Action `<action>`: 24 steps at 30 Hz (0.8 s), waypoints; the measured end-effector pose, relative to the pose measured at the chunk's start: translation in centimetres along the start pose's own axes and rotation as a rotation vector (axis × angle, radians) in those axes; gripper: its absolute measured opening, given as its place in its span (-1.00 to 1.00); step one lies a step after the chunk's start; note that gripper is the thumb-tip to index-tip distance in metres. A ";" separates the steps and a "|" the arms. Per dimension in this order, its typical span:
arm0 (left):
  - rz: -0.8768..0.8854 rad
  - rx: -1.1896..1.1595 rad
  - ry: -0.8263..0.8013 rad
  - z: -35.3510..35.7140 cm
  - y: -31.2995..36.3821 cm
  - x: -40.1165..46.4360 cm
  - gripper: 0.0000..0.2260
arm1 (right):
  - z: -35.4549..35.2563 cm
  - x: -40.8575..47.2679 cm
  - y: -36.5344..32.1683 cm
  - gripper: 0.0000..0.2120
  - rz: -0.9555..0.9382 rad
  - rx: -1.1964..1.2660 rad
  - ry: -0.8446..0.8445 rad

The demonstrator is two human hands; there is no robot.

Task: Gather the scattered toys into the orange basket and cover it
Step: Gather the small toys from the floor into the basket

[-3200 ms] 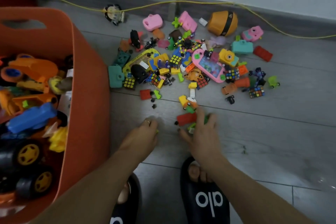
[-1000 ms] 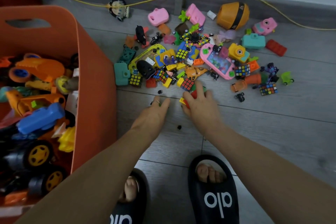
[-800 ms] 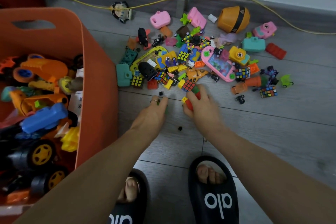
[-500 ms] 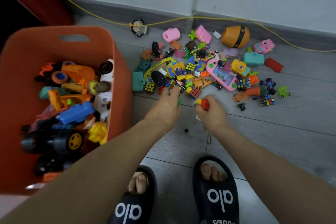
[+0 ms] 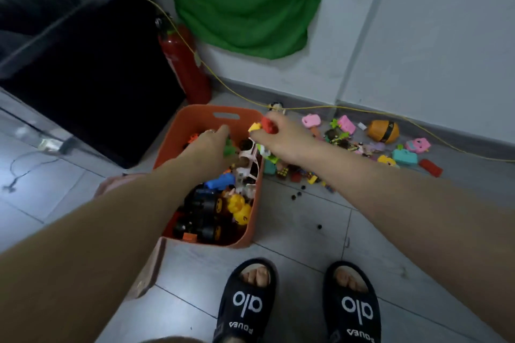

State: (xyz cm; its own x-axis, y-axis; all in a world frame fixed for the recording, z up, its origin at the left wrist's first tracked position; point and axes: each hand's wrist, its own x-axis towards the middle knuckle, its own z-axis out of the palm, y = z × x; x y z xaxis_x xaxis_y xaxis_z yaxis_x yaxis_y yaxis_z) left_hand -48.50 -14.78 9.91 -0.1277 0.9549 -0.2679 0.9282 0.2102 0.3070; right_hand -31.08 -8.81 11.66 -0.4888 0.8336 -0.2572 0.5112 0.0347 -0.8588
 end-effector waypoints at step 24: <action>0.095 0.231 -0.247 2.3 15.4 -0.8 -0.53 | -12.2 -9.6 8.1 -0.57 0.261 -0.737 -0.149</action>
State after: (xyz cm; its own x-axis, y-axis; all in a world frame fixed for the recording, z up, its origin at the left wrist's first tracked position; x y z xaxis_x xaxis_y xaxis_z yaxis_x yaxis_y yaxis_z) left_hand -33.25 -12.76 12.71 0.0249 0.8826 -0.4695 0.9901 0.0432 0.1338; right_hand -13.66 -9.79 12.59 -0.3515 0.7845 -0.5110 0.9329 0.2474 -0.2619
